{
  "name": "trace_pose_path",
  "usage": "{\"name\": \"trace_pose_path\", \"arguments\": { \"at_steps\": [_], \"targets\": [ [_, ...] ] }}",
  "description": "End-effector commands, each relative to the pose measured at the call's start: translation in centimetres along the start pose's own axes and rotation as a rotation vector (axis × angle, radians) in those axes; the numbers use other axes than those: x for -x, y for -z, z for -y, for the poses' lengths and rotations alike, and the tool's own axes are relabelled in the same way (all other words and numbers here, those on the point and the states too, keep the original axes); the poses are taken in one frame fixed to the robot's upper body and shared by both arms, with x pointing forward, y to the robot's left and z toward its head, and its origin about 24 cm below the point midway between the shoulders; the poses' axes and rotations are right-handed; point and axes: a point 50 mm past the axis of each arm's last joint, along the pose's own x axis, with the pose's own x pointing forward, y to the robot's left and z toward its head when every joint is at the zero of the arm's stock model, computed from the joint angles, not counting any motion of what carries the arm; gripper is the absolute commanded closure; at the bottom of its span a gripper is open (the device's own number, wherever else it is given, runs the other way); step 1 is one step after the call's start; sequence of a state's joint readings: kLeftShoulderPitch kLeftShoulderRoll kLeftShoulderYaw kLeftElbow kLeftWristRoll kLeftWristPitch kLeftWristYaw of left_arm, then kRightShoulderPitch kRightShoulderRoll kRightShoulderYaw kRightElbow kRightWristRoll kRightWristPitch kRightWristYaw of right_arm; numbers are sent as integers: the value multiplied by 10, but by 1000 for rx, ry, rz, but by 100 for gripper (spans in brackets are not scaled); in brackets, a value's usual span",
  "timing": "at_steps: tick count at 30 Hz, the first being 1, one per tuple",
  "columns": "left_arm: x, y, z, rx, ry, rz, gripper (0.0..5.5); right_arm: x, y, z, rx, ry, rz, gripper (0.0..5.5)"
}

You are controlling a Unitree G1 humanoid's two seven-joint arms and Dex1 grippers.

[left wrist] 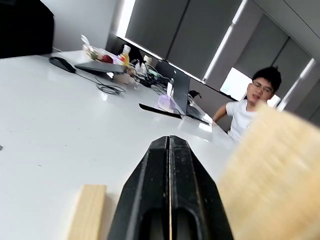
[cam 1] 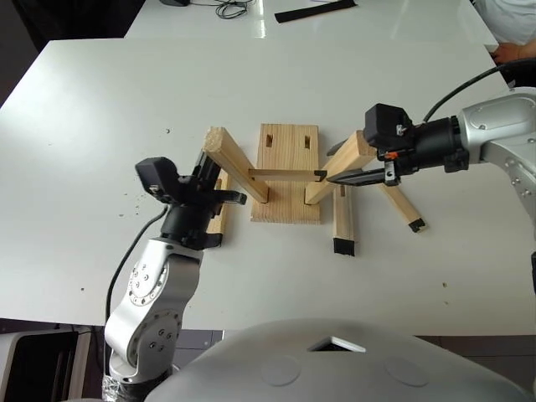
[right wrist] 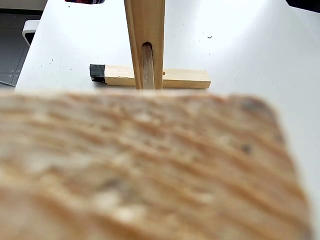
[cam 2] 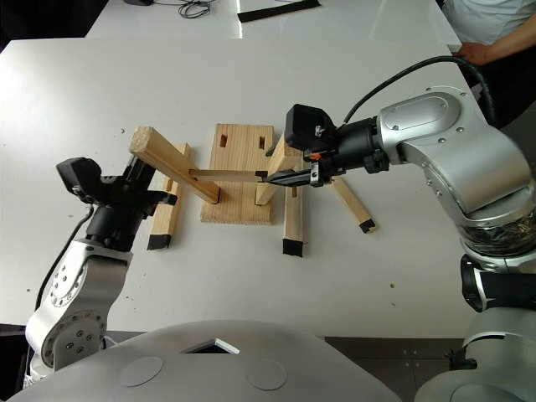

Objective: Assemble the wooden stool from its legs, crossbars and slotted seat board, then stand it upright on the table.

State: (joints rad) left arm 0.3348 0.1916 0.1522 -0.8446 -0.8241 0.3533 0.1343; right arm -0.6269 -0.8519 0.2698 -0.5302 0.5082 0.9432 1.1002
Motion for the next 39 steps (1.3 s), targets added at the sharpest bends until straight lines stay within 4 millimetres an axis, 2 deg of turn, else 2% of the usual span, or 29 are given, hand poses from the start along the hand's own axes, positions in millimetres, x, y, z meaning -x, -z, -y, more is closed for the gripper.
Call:
{"name": "trace_pose_path", "arguments": {
  "at_steps": [1,3,4,5,6,7,8,9,10,17,23,27,28,33,37,39],
  "targets": [
    [16,-44,-66,-146,-396,187,550,-14,18,-8,-94,-78,-31,349],
    [18,-42,-69,-205,-429,155,550,-14,18,-7,-92,-72,-32,349],
    [14,-32,-60,-217,-376,89,550,-14,18,-7,-93,-71,-30,349],
    [6,-12,-36,-159,-223,-19,550,-15,18,-7,-93,-72,-26,349],
    [-1,16,9,-139,64,-178,550,-16,17,-8,-93,-76,-23,349],
    [4,38,52,-102,340,-311,550,-16,17,-8,-92,-80,-21,349],
    [15,47,85,-64,564,-366,550,-17,16,-8,-89,-84,-22,349],
    [18,49,101,-2,645,-377,550,-18,16,-7,-83,-87,-23,349],
    [17,47,105,25,663,-360,550,-18,15,-7,-79,-90,-25,349],
    [16,39,87,9,599,-305,550,-18,13,-5,-70,-103,-21,349],
    [-3,33,55,12,359,-193,550,-21,15,-6,-66,-105,-17,349],
    [-4,22,35,111,292,-128,550,-17,16,-3,-45,-85,30,349],
    [-1,20,31,127,294,-126,550,-14,17,0,-46,-65,41,312],
    [8,16,20,143,332,-155,550,5,14,12,-78,44,128,240],
    [8,11,1,123,279,-154,550,12,5,5,-136,19,225,170],
    [6,13,-7,96,265,-174,550,13,1,0,-166,-4,275,170]
  ]
}}
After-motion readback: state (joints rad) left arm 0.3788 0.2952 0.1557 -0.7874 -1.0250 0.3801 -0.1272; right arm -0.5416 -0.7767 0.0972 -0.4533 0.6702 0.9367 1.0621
